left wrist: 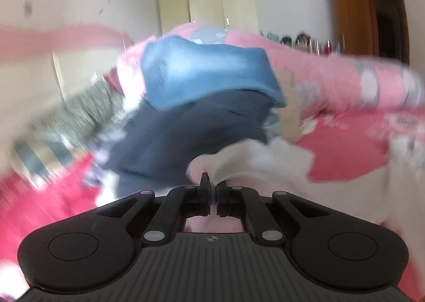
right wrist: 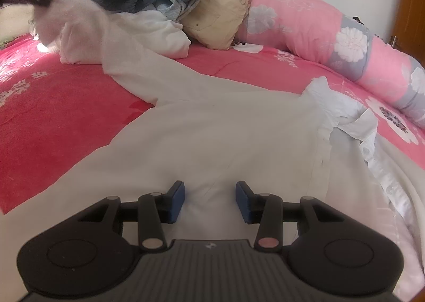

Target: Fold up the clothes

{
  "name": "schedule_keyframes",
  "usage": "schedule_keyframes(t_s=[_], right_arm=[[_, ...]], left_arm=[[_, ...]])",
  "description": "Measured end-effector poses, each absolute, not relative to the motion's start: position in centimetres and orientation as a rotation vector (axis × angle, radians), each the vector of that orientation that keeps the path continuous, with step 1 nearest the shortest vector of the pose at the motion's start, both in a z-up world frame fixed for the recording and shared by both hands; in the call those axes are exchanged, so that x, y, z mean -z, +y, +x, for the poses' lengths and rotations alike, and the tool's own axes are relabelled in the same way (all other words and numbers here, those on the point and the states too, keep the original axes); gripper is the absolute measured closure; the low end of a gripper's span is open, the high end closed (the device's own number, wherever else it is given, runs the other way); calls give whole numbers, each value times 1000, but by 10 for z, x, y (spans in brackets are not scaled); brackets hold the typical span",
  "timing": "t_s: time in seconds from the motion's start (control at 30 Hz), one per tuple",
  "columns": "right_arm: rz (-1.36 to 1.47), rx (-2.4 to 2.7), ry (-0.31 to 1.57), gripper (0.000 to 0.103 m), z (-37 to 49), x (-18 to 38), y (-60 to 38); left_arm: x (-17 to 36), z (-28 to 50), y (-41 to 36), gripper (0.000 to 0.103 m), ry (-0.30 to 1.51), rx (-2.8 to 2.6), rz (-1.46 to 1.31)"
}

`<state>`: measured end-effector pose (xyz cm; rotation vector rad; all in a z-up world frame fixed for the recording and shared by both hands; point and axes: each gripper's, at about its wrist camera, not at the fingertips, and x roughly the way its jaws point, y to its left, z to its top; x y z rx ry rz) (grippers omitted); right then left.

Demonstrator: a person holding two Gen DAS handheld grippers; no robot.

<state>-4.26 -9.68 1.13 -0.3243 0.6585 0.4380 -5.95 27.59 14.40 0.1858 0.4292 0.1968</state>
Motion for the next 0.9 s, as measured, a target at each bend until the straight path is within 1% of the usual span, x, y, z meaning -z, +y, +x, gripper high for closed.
schedule_keyframes(t_s=[0.2,0.4,0.5,0.53,0.57,0.6,0.63,0.67,0.77,0.9], right_arm=[[-329,-435,659,58,-42,-11,-96],[-333,-433,662,57,-42,-12,-96],[-334,-434,663,57,-42,-12,-97],[-334,-434,663,57,-42,-13,-97],[-334,-433,662,57,-42,-13,-97],[-333,-433,662,57,-42,-13,-97],[-333,-433,662,57,-42,-13,-97],[-334,-433,662,57,-42,-13,-98],[-336,-434,663,57,-42,-13,-98],[-340,-435,666,57,-42,-13,-98]], left_arm=[[-156,-64,290,101,443,-302,455],[-154,-59,293,99,508,-295,495],[-146,-50,300,94,555,-312,493],[-139,-46,303,90,589,-321,504],[-131,-41,307,79,625,-329,518],[-121,-35,311,70,669,-341,527],[-111,-31,316,55,716,-353,529],[-98,-28,323,47,770,-361,526],[-71,-28,343,44,868,-388,501],[-66,-40,378,37,880,-473,364]])
